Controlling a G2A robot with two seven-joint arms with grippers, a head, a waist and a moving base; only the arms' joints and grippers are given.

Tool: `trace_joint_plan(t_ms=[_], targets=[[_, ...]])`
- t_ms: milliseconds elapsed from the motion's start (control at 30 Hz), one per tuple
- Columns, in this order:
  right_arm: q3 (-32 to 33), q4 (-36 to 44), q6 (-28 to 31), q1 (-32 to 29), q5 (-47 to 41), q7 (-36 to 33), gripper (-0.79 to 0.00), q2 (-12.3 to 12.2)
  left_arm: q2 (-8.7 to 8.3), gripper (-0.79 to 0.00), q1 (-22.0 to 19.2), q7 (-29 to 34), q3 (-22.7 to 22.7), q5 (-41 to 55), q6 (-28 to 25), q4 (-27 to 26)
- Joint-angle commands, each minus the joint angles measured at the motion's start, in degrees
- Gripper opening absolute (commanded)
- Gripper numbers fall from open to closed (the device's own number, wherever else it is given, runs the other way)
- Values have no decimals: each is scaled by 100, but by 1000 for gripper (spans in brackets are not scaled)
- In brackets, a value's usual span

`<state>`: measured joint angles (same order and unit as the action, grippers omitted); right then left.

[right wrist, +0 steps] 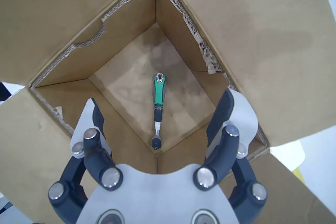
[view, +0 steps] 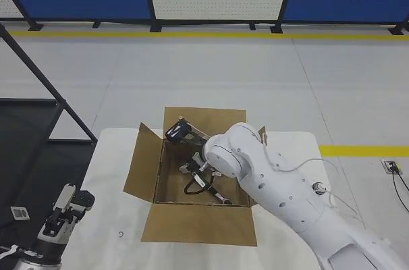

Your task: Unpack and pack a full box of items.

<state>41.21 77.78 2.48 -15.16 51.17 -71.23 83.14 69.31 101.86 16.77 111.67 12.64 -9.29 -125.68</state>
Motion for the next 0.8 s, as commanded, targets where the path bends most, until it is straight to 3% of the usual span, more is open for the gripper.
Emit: trace_joint_plan(t_ms=[0, 100, 233, 767], targets=[[471, 1180, 18, -592, 325, -289, 0, -223, 0, 0, 0, 0, 0, 0, 0, 0], [940, 2142, 155, -1209, 590, -413, 0, -413, 0, 0, 0, 0, 0, 0, 0, 0], [1318, 2817, 197, -1724, 722, -292, 0, -527, 0, 0, 0, 0, 0, 0, 0, 0], [1392, 2915, 178, -1892, 737, -307, 0, -553, 0, 0, 0, 0, 0, 0, 0, 0]])
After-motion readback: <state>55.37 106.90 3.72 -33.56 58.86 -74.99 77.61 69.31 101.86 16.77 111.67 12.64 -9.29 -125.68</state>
